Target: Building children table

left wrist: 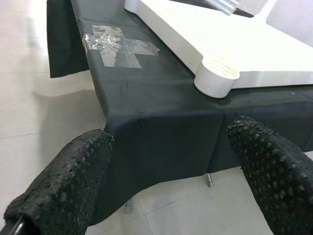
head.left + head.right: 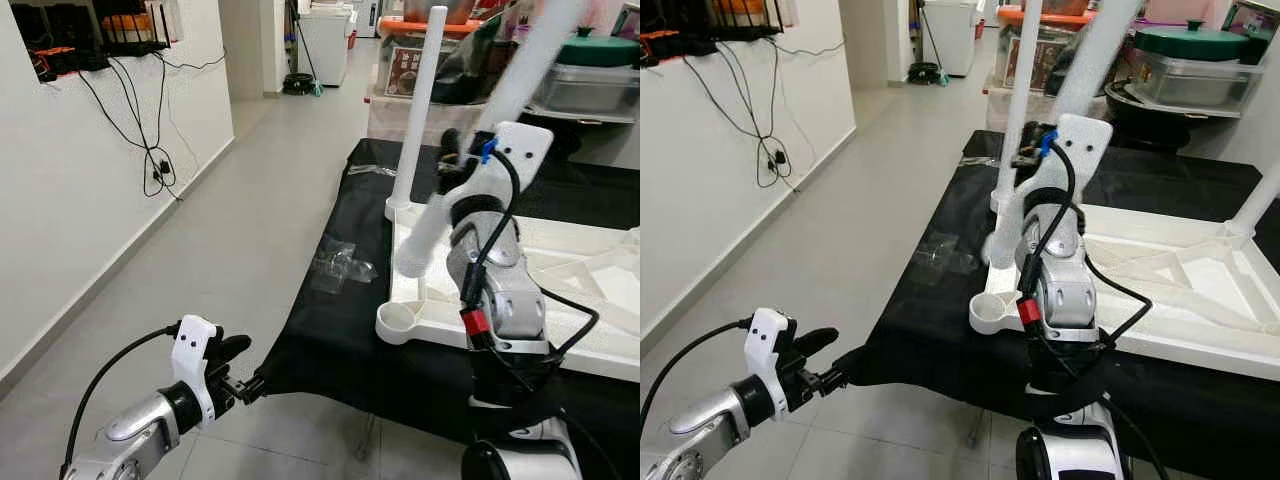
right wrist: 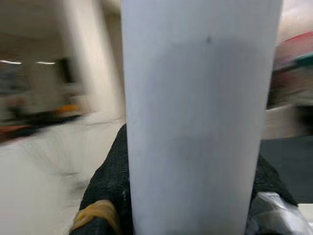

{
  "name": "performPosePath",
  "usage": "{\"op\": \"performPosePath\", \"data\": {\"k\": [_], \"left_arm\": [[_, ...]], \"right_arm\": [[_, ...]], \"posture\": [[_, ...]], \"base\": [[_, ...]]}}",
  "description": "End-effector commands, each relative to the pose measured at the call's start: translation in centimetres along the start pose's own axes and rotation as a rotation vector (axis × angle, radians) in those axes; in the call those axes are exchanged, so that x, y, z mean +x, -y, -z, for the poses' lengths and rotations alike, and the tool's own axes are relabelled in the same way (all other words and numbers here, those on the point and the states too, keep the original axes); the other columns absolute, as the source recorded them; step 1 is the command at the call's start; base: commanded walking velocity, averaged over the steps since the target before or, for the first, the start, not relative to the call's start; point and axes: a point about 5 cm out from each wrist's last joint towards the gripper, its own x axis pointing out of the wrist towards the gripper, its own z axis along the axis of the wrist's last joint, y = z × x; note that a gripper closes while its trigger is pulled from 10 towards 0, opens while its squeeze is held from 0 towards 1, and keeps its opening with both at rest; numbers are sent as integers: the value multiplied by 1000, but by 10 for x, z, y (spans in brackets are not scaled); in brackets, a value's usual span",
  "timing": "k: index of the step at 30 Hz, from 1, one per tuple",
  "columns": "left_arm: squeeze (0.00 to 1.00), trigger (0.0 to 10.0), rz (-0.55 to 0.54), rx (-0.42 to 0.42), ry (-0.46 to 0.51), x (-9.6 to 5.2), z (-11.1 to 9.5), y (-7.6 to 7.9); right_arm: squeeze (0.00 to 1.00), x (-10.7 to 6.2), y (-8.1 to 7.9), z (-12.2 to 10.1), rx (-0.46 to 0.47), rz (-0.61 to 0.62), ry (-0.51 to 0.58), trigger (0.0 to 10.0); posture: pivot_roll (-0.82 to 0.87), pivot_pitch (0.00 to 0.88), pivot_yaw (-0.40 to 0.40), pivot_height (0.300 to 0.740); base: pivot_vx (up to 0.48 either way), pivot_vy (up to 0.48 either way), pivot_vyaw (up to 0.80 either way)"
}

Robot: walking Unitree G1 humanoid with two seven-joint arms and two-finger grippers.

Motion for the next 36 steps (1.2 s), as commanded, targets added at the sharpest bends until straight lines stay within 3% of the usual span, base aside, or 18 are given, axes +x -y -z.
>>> {"op": "performPosePath", "data": {"k": [1, 2, 3, 5, 13, 19, 36], "left_arm": [[0, 10000, 2, 10, -10, -2, -3, -3], [0, 10000, 12, 21, -8, -3, -7, -6], [0, 10000, 12, 21, -8, -3, -7, -6], [0, 10000, 39, 55, -5, -6, -18, -11], [0, 10000, 54, 104, 40, -7, -42, -15], [0, 10000, 99, 92, 33, 1, -42, -13], [0, 10000, 196, 99, 5, 28, -44, -7]], "right_arm": [[0, -2, -9, 3, 55, -90, -19, 10000], [0, -6, -21, 4, 147, -197, -42, 10000], [0, -6, -21, 4, 147, -197, -42, 10000], [0, -17, -47, 4, 241, -443, -77, 10000], [0, -39, -81, 10, 278, -723, -111, 10000], [0, -53, -99, 20, 304, -841, -147, 10000], [0, -65, -101, 21, 328, -929, -194, 10000]], "posture": [[63, 0, -28, 740], [63, 0, -24, 740], [63, 0, -24, 740], [65, 0, -23, 740], [72, 0, -25, 740], [69, 0, -22, 740], [54, 0, -17, 740]], "base": [[0, 0, 0], [0, 0, 0], [0, 0, 0], [0, 0, 0], [0, 0, 0], [0, 0, 0], [0, 0, 0]]}}
